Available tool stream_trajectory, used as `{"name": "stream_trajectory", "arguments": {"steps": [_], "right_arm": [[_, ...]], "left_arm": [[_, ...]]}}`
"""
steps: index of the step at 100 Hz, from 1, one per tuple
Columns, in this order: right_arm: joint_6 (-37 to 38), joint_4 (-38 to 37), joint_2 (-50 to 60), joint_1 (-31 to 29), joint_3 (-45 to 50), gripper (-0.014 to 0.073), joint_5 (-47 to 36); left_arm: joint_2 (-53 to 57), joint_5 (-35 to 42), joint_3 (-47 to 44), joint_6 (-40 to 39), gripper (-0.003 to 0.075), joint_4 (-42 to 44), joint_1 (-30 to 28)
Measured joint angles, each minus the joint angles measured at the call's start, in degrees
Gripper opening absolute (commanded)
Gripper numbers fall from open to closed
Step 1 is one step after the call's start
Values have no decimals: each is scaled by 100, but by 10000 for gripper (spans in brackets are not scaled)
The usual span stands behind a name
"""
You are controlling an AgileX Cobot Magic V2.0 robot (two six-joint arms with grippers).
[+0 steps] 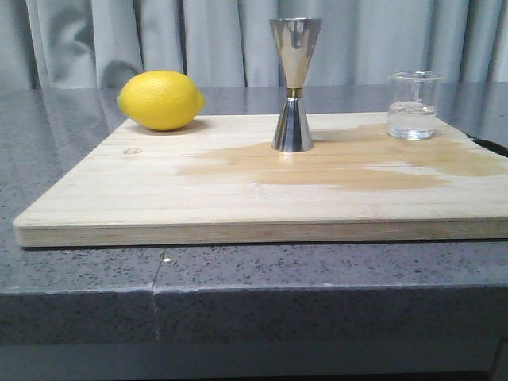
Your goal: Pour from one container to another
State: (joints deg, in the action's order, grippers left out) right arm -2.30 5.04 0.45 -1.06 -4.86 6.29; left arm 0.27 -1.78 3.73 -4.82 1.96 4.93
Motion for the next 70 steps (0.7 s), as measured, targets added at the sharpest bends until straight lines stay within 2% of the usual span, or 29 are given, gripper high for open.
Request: {"name": "stream_trajectory", "arguments": {"steps": [15, 43, 70], "right_arm": [[0, 0, -451, 0, -834, -67, 540], [0, 0, -1923, 0, -2407, -67, 1775], [0, 0, -2615, 0, -2815, -67, 1816]], "left_arm": [[-289, -170, 801, 0, -19, 0, 0], [-1511, -1063, 2093, 0, -19, 73, 0], [-2082, -1154, 2344, 0, -19, 86, 0]]}}
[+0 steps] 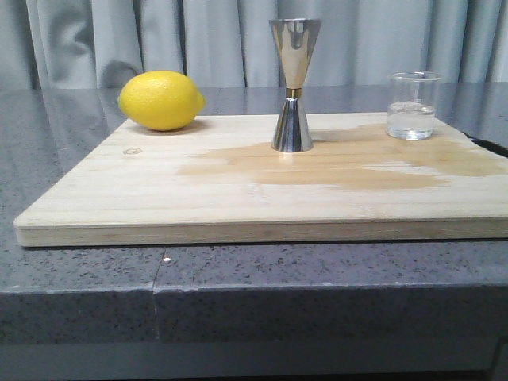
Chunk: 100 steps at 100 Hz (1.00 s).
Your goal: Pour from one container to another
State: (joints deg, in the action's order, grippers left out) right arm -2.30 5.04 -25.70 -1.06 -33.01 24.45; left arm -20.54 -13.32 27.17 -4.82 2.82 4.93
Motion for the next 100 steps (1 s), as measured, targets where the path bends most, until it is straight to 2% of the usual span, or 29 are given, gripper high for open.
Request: {"name": "stream_trajectory", "arguments": {"steps": [63, 68, 74, 81, 92, 96, 100], "right_arm": [[0, 0, -11, 0, 0, -64, -14], [0, 0, -11, 0, 0, -41, -14], [0, 0, -11, 0, 0, 46, -14], [0, 0, -11, 0, 0, 204, -28], [0, 0, -11, 0, 0, 465, -116], [0, -11, -11, 0, 0, 528, -116], [0, -11, -11, 0, 0, 563, -126]], "left_arm": [[-35, -27, 0, 0, -19, 0, 0], [-35, -27, 0, 0, -18, 13, 0], [-35, -27, 0, 0, 3, 36, 0], [-35, -36, 0, 0, 104, 50, 0], [-35, -68, 0, 0, 395, 82, 0], [-35, -68, 0, 0, 503, 96, 0], [-35, -68, 0, 0, 578, 96, 0]]}}
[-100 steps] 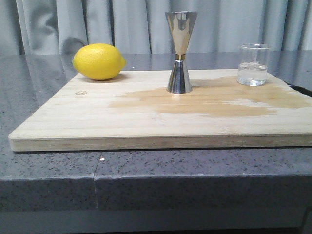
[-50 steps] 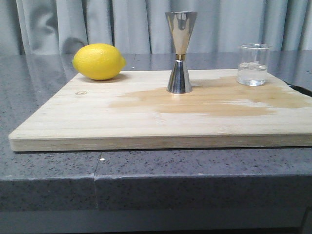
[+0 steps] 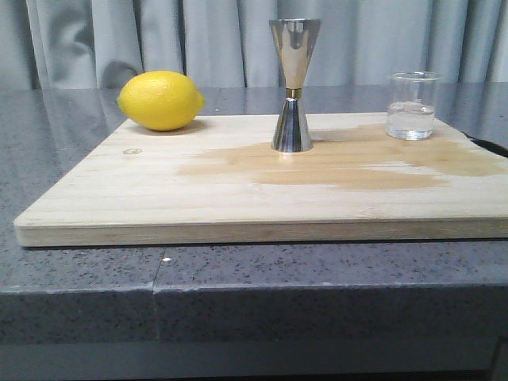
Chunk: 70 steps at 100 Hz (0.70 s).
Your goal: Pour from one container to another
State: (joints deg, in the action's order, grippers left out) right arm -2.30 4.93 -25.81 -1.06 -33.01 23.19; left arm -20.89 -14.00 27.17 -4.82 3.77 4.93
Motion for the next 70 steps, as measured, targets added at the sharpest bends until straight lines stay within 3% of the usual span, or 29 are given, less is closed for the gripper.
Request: {"name": "stream_trajectory", "arguments": {"steps": [9, 52, 70], "right_arm": [[0, 0, 0, 0, 0, 583, -10], [0, 21, 0, 0, 0, 582, -10], [0, 101, -33, 0, -73, 582, 143]], "left_arm": [[0, 0, 0, 0, 634, 12, 0], [0, 0, 0, 0, 547, -55, 0], [0, -167, 25, 0, 545, -87, 0]]}}
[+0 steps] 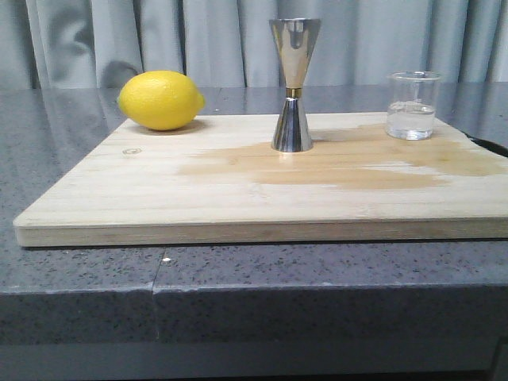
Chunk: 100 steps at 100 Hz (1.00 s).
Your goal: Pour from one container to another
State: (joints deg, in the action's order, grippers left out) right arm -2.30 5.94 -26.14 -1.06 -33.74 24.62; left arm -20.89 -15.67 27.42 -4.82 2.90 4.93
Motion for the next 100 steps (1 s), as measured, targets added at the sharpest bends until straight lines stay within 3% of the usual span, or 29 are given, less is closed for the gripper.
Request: {"name": "stream_trajectory", "arguments": {"steps": [36, 67, 79, 100], "right_arm": [[0, 0, -1123, 0, -940, 582, 1085], [0, 0, -1849, 0, -1169, 582, 1241], [0, 0, -1884, 0, -1169, 582, 1241], [0, 2, -1884, 0, -1169, 582, 1241]], "left_arm": [[-1201, -2267, 1260, 0, 545, 231, 0], [-2008, -2692, 1573, 158, 545, 64, 0], [-2160, -2878, 1573, 871, 545, -647, 0], [-2675, -3270, 1573, 3519, 545, -3249, 0]]}}
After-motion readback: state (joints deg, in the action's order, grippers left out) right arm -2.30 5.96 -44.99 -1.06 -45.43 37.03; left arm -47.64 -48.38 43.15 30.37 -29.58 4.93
